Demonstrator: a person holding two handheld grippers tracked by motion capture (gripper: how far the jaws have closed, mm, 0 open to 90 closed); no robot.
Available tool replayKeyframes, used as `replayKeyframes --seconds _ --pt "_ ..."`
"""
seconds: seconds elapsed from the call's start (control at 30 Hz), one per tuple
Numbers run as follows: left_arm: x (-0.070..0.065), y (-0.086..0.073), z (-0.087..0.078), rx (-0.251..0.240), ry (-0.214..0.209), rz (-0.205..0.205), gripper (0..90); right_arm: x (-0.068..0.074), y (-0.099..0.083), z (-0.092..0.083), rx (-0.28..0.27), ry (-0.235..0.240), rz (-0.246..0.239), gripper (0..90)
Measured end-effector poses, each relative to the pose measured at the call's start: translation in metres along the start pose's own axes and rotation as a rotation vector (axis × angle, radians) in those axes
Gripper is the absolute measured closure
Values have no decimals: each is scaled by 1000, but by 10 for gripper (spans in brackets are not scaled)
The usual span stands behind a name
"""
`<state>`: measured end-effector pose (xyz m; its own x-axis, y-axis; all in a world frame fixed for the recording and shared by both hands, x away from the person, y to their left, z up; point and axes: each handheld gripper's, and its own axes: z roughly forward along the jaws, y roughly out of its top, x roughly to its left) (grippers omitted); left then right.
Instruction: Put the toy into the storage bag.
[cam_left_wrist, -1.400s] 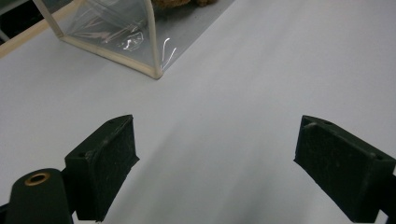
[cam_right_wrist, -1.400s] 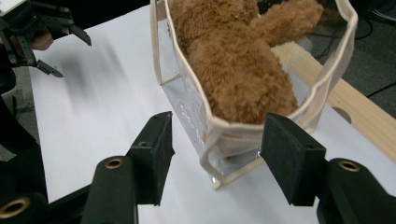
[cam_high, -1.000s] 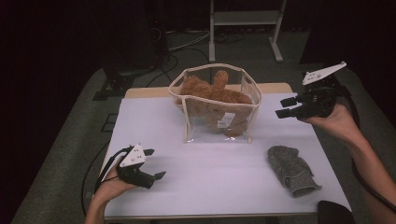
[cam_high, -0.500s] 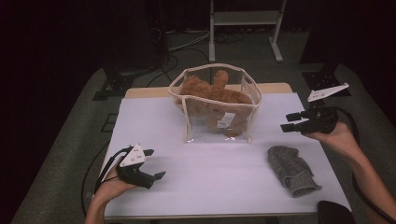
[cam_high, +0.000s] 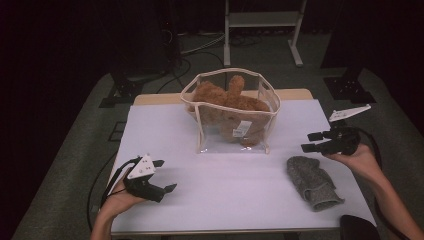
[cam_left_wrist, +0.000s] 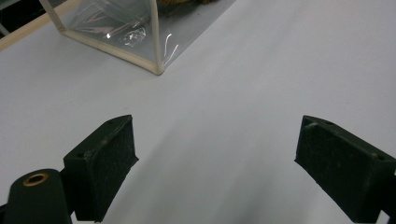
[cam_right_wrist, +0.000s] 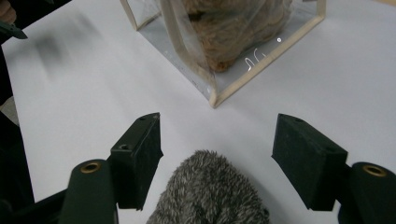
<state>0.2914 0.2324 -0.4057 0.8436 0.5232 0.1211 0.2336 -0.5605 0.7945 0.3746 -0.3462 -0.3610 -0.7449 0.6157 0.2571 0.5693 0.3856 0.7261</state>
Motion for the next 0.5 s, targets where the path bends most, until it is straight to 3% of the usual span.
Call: replayKeyframes --seconds 0.5 --pt "-1 0 2 -1 -2 -1 111 -5 -42 12 -27 23 73 285"
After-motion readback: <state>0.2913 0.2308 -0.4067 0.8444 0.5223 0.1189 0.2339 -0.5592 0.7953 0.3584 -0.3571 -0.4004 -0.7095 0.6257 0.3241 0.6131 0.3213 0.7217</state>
